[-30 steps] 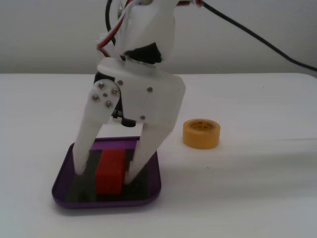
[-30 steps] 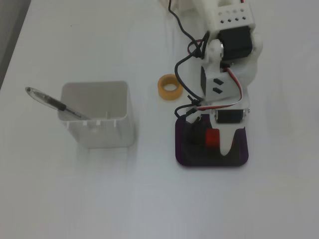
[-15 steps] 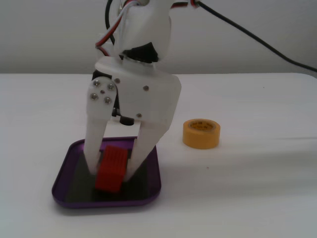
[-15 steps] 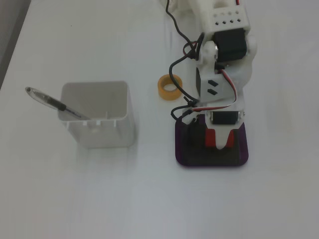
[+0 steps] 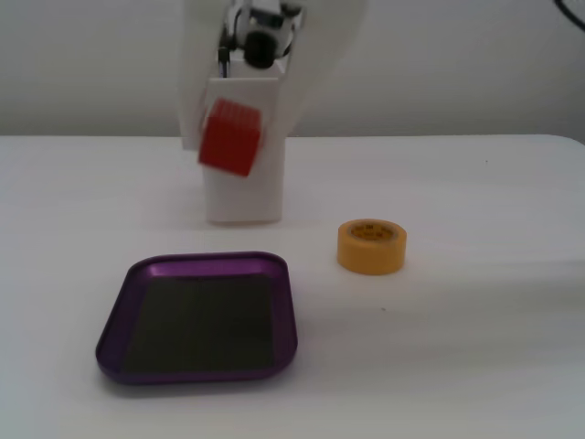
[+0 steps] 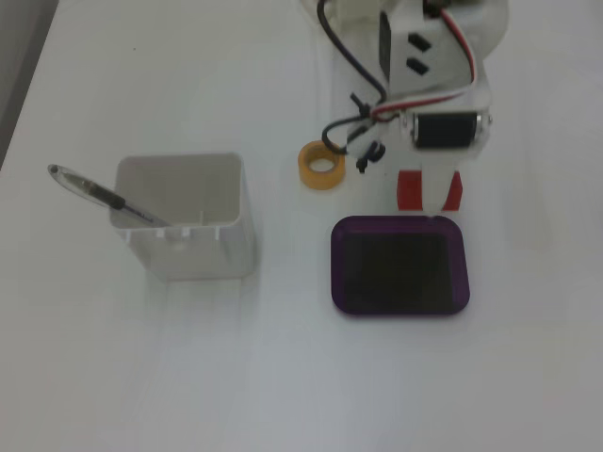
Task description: Remove the cube from the box.
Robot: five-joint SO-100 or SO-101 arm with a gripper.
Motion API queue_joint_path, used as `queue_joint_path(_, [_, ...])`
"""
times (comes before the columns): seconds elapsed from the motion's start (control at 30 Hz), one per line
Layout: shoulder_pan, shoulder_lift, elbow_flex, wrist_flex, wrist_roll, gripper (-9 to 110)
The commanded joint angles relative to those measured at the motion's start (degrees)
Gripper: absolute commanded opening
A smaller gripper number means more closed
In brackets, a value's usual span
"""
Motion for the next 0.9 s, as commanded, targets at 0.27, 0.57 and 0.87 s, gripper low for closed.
queue_joint_path(0.27, [-7.4,18.8,23.0,3.8,0.0,-1])
queue_joint_path(0.57, [-8.0,21.6,43.1,-8.5,0.5,-1])
queue_joint_path(0.87, [-7.4,21.0,53.0,-18.0,0.1,-1])
